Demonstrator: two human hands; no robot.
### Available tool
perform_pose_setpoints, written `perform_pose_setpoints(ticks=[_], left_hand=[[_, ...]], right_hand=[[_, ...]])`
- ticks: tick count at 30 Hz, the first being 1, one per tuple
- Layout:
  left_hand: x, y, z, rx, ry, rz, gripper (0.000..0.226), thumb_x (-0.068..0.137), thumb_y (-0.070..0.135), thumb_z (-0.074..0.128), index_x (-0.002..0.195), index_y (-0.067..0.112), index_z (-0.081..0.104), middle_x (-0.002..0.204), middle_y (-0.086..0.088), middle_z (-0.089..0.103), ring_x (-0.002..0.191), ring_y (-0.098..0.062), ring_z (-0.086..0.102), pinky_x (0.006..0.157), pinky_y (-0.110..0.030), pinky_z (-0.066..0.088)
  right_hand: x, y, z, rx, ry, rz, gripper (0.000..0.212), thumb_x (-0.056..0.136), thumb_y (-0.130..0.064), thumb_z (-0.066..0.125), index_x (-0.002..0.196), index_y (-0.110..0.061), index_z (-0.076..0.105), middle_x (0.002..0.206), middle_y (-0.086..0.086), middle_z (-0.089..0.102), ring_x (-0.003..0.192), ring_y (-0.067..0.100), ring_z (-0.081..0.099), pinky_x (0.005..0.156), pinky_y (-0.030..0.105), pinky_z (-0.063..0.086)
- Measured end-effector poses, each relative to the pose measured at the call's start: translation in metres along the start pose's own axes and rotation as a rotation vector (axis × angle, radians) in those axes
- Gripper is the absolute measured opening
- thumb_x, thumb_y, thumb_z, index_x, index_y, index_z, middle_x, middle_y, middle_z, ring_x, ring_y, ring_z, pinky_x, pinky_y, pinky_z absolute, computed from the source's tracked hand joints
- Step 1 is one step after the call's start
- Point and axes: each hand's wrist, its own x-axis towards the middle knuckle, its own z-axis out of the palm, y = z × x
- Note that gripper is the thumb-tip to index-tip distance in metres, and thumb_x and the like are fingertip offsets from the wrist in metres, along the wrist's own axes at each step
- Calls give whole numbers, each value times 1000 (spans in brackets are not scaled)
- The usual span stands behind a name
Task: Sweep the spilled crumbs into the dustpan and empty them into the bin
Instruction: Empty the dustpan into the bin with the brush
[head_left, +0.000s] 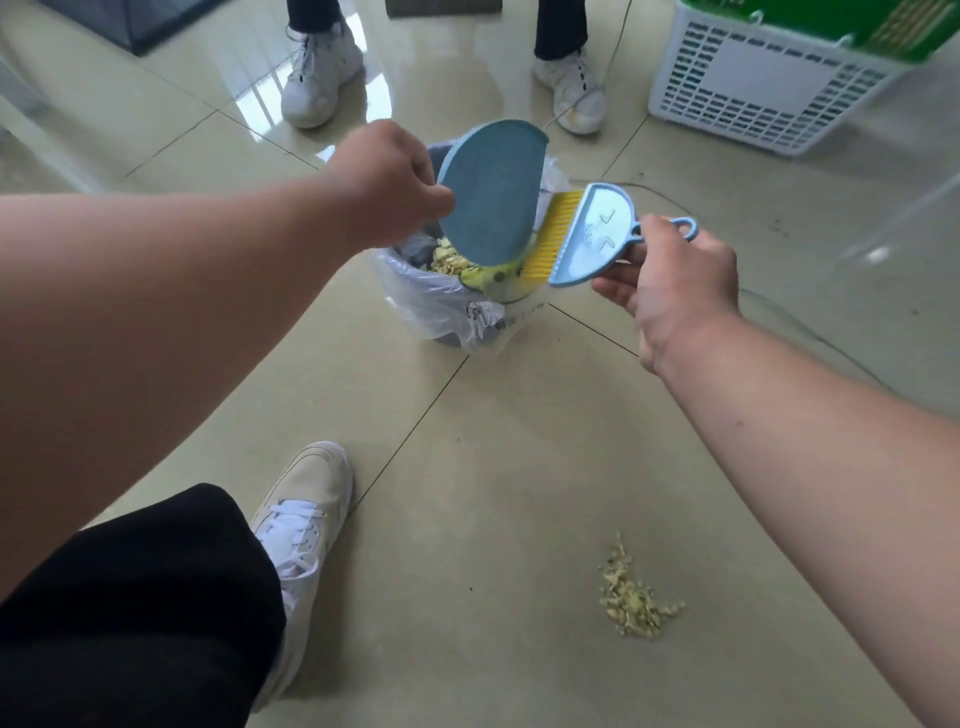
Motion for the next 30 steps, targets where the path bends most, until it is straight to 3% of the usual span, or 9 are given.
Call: perform_pose_setpoints(ticks=[2, 4, 6, 8, 11, 16, 24, 28, 30], left_hand=[[-7, 9, -2, 37, 69, 41, 16, 83, 23, 68, 74, 9, 67, 70, -10, 61, 61, -27, 52, 56, -27, 45], [-16, 17, -5, -15, 93, 40, 17, 84, 21, 67, 77, 6, 70, 67, -10, 61, 54, -24, 54, 51, -30, 50], [-30, 25, -4, -115, 31, 7, 14, 85, 19, 68, 77, 8, 72, 58, -5, 60, 34, -10, 48, 35, -17, 37], [-48, 31, 2, -133, -87, 2, 14, 84, 18, 69, 73, 10, 73, 48, 2, 60, 27, -5, 42, 31, -13, 31], [-74, 40, 12, -170, -229, -16, 19, 85, 20, 70, 67, 13, 71, 42, 5, 58, 40, -15, 49, 36, -15, 35], [-98, 58, 52, -289, -481, -74, 18, 85, 18, 74, 69, 10, 71, 65, -11, 63, 48, -20, 47, 46, -24, 39], [-148, 68, 150, -191, -699, -131, 27, 75, 33, 72, 74, 6, 74, 64, -11, 67, 59, -23, 51, 57, -36, 41], [-180, 48, 194, -156, -707, -211, 23, 83, 30, 74, 71, 10, 72, 60, -8, 63, 47, -20, 43, 41, -19, 31], [-193, 30, 214, -162, -726, -249, 26, 85, 29, 74, 73, 7, 73, 61, -12, 65, 46, -19, 45, 42, -19, 33]], right_hand=[[-4, -4, -10, 66, -20, 25, 14, 98, -21, 56, 94, -11, 64, 94, 17, 77, 69, 27, 77, 62, 34, 62], [-11, -8, -19, 113, -48, 32, 15, 101, -22, 55, 96, -11, 64, 97, 17, 77, 73, 27, 78, 65, 35, 63], [-20, -12, -28, 145, -66, 29, 14, 102, -23, 56, 97, -12, 64, 99, 17, 78, 75, 29, 79, 67, 36, 63], [-31, -15, -39, 153, -64, 34, 14, 102, -23, 56, 97, -12, 63, 98, 17, 78, 77, 30, 79, 68, 36, 64], [-50, -15, -66, 148, -56, 55, 13, 103, -23, 57, 98, -12, 62, 97, 15, 78, 75, 28, 78, 69, 36, 64], [-75, 6, -131, 95, 27, 125, 5, 100, -21, 63, 100, -16, 64, 99, 12, 78, 76, 26, 77, 65, 31, 60], [-73, 87, -214, 0, 212, 305, 11, 84, -14, 73, 93, -20, 69, 82, 5, 72, 61, 16, 66, 60, 25, 51], [-71, 137, -231, -7, 218, 437, 17, 82, -9, 74, 92, -21, 67, 81, 3, 70, 64, 14, 64, 63, 26, 49], [-71, 161, -238, -15, 192, 499, 18, 83, -6, 75, 89, -20, 66, 74, 3, 66, 58, 13, 58, 60, 26, 47]])
